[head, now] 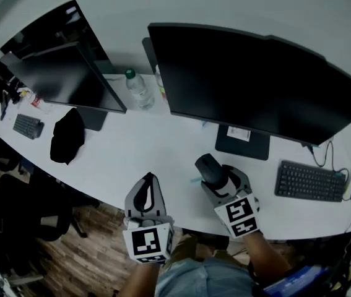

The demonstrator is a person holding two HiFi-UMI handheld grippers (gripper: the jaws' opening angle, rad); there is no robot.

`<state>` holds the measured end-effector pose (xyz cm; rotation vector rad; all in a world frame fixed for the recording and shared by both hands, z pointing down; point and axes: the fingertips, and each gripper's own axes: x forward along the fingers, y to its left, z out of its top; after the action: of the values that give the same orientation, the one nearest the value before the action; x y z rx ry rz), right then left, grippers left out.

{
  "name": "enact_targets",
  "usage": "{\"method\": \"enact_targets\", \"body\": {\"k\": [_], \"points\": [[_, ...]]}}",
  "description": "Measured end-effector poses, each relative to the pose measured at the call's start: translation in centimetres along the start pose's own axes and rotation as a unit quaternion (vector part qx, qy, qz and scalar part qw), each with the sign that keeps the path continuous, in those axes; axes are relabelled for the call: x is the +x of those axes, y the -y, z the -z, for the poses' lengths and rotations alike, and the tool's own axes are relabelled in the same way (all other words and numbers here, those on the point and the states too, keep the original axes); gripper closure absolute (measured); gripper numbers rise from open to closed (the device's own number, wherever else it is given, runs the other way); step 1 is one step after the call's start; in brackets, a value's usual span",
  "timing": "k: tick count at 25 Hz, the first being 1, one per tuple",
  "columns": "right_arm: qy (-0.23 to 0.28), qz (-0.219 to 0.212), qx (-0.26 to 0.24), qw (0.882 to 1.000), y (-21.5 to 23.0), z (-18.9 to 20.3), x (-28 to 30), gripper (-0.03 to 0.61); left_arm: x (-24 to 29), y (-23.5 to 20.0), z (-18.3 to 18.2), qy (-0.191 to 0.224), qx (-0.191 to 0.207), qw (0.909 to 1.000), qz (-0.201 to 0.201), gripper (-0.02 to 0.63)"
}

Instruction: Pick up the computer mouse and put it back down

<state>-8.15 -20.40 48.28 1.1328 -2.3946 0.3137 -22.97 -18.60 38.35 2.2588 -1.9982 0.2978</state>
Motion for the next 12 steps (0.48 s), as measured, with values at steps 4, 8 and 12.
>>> {"method": "enact_targets", "body": {"k": [4, 8, 12], "points": [[-0.017, -0.001, 0.005, 1.0, 0.1, 1.4, 1.1, 0.276, 0.8, -0.4, 0.9, -0.009, 0.001, 1.0, 0.002, 0.606], [-0.03, -0.002, 0.01, 0.999, 0.1, 2.5, 2.1, 0.276, 1.3, -0.8, 1.9, -0.022, -0.002, 0.9997, 0.004, 0.606], [-0.043, -0.006, 0.016, 0.999, 0.0, 3.5, 3.0, 0.276, 1.7, -1.3, 2.2, -0.032, -0.003, 0.9995, 0.003, 0.606]]}}
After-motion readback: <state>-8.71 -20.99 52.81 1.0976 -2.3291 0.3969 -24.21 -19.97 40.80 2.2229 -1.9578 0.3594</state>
